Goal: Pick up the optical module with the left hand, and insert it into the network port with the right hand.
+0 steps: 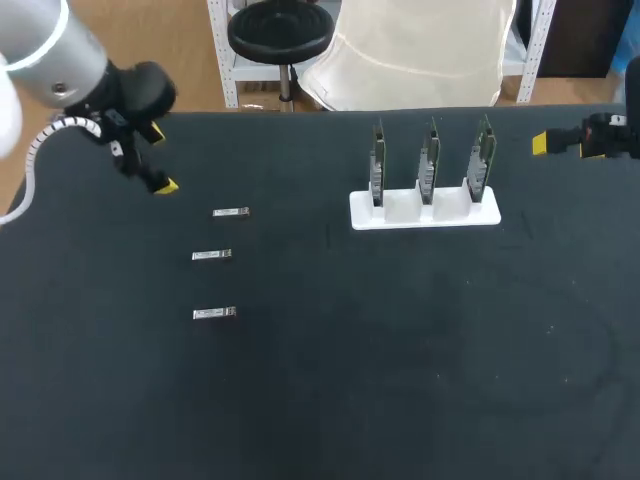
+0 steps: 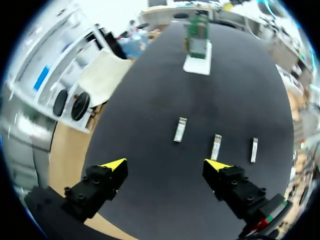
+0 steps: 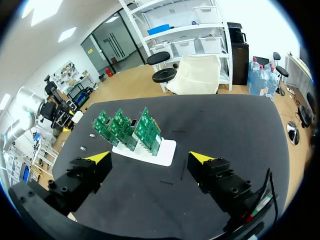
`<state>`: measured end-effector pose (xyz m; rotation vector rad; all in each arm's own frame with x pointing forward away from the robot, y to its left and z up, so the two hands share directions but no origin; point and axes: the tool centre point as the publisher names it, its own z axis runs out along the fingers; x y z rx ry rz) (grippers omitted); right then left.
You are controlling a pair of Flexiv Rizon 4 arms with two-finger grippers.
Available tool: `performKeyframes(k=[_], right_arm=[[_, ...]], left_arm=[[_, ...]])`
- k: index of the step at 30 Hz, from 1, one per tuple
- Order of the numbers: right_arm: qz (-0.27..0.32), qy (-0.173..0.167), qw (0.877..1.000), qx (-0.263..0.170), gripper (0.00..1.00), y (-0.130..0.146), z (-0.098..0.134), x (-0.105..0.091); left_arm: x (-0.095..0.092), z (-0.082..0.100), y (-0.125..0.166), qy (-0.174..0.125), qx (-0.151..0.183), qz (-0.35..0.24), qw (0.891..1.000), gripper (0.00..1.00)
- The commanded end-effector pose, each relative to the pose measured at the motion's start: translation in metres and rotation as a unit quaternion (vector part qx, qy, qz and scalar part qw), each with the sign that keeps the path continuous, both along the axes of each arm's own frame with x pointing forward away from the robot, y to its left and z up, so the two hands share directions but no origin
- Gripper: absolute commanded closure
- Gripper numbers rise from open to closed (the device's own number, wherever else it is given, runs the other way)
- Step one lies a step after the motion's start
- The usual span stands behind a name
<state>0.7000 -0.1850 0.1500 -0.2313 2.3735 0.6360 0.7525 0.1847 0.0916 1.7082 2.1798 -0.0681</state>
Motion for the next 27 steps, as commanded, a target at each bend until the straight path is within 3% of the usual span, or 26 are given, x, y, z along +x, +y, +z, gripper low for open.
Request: performKeyframes(k=[1, 11, 27], right_arm=[[0.000, 0.000, 1.000, 0.000, 0.00, 0.000, 0.000, 0.000], [0.000, 0.000, 1.000, 0.000, 0.00, 0.000, 0.000, 0.000], [0.000, 0.000, 1.000, 0.000, 0.00, 0.000, 0.000, 0.000]], left_arm=[[0.011, -0.009, -0.014, 0.054, 0.053, -0.127, 0.989, 0.00], [0.009, -0.041, -0.034, 0.105, 0.066, -0.128, 0.984, 0.00], [0.007, -0.070, -0.050, 0.135, 0.067, -0.111, 0.982, 0.00]])
